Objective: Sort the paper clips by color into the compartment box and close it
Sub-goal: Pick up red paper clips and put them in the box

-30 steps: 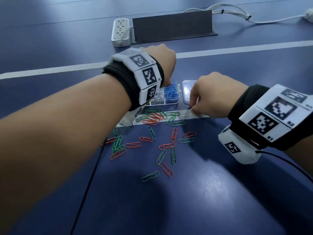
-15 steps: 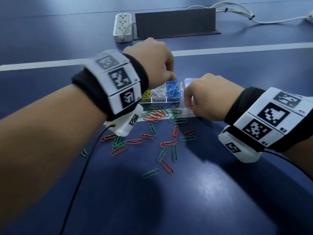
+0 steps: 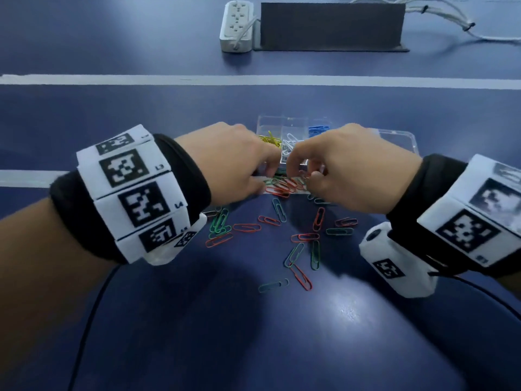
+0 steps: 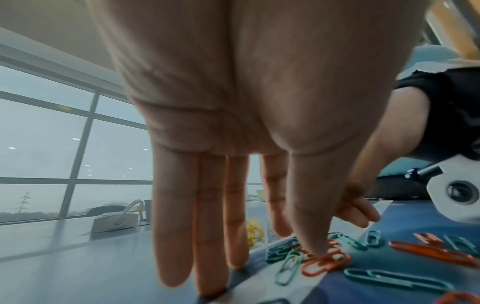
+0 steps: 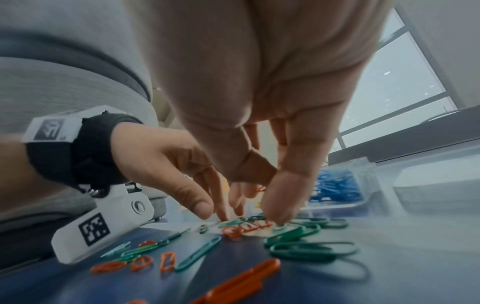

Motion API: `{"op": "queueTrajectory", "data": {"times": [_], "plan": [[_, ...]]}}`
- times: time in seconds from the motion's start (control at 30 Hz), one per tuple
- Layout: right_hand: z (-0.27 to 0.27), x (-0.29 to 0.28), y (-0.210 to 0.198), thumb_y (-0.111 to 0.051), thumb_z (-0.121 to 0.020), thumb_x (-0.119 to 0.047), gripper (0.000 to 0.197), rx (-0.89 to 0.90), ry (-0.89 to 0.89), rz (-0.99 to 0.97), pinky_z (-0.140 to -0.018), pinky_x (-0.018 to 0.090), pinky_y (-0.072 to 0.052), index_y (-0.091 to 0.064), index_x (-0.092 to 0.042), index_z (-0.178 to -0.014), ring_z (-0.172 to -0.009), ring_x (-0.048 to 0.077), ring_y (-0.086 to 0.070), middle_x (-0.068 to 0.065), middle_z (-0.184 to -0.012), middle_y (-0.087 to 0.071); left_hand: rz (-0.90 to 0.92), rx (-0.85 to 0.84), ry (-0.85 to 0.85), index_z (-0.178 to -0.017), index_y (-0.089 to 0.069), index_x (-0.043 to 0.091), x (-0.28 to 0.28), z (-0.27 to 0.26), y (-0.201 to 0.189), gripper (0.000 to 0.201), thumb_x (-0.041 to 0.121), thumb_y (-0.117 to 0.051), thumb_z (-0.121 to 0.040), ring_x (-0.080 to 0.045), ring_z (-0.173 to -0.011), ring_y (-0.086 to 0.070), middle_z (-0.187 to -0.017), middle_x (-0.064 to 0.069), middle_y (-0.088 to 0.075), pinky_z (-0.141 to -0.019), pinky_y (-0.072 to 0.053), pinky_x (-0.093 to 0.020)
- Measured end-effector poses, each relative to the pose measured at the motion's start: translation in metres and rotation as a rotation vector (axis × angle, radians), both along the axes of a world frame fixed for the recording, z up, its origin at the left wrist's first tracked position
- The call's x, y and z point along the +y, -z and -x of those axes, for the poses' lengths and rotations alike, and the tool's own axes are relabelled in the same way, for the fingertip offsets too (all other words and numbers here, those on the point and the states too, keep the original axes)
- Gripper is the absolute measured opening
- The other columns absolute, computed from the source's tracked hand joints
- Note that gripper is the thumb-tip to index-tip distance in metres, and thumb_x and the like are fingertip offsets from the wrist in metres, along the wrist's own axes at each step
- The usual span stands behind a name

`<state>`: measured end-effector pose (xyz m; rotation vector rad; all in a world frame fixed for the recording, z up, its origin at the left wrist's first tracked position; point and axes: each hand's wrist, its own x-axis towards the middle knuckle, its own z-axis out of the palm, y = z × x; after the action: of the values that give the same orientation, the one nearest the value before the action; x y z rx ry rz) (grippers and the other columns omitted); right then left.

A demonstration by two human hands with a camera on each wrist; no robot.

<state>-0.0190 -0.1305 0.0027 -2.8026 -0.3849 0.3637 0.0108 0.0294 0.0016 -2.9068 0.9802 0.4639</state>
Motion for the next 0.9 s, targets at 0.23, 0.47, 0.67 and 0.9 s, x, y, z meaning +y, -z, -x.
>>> {"op": "queueTrajectory", "data": {"times": [0.23, 0.47, 0.67, 0.9], "plan": [[-0.007, 0.009, 0.005, -0.051, -0.08, -0.014, 0.019, -0.027, -0.022, 0.161, -0.064, 0.03, -0.046, -0.068, -0.014, -0.087, -0.075, 0.035, -0.057, 0.013, -0.077, -0.061, -0.181, -0.031, 0.085, -0.122, -0.046, 0.036, -0.013, 0.007, 0.006, 0.036, 0.046, -0.046, -0.088, -0.032, -0.095, -0.054, -0.116, -0.007, -0.05, -0.085, -0.049, -0.043], [-0.01, 0.014, 0.008, -0.055, -0.084, -0.032, 0.02, -0.011, -0.031, 0.2, -0.063, 0.029, -0.035, -0.052, -0.014, -0.077, -0.07, 0.028, -0.043, 0.005, -0.064, -0.038, -0.195, -0.098, 0.067, -0.116, -0.055, 0.025, -0.027, 0.007, 0.006, 0.028, 0.036, -0.049, -0.092, -0.026, -0.078, -0.038, -0.119, -0.006, -0.05, -0.065, -0.035, -0.035], [-0.009, 0.008, 0.007, -0.058, -0.078, -0.019, 0.015, 0.015, -0.024, 0.15, -0.071, 0.033, -0.054, -0.071, -0.011, -0.08, -0.074, 0.029, -0.06, 0.01, -0.072, -0.065, -0.028, -0.043, 0.045, -0.083, -0.056, 0.035, -0.01, 0.003, 0.005, 0.005, 0.037, -0.053, -0.085, -0.024, -0.092, -0.054, -0.112, 0.002, -0.054, -0.081, -0.047, -0.035], [-0.009, -0.012, 0.002, -0.065, -0.072, -0.015, 0.005, 0.28, 0.134, -0.237, -0.07, 0.033, -0.056, -0.07, -0.015, -0.071, -0.059, 0.02, -0.066, 0.006, -0.063, -0.073, 0.271, 0.069, -0.073, -0.074, -0.056, 0.025, 0.011, 0.002, -0.002, 0.008, 0.018, -0.059, -0.077, 0.005, -0.06, -0.047, -0.067, 0.01, -0.057, -0.065, -0.042, -0.023]]}}
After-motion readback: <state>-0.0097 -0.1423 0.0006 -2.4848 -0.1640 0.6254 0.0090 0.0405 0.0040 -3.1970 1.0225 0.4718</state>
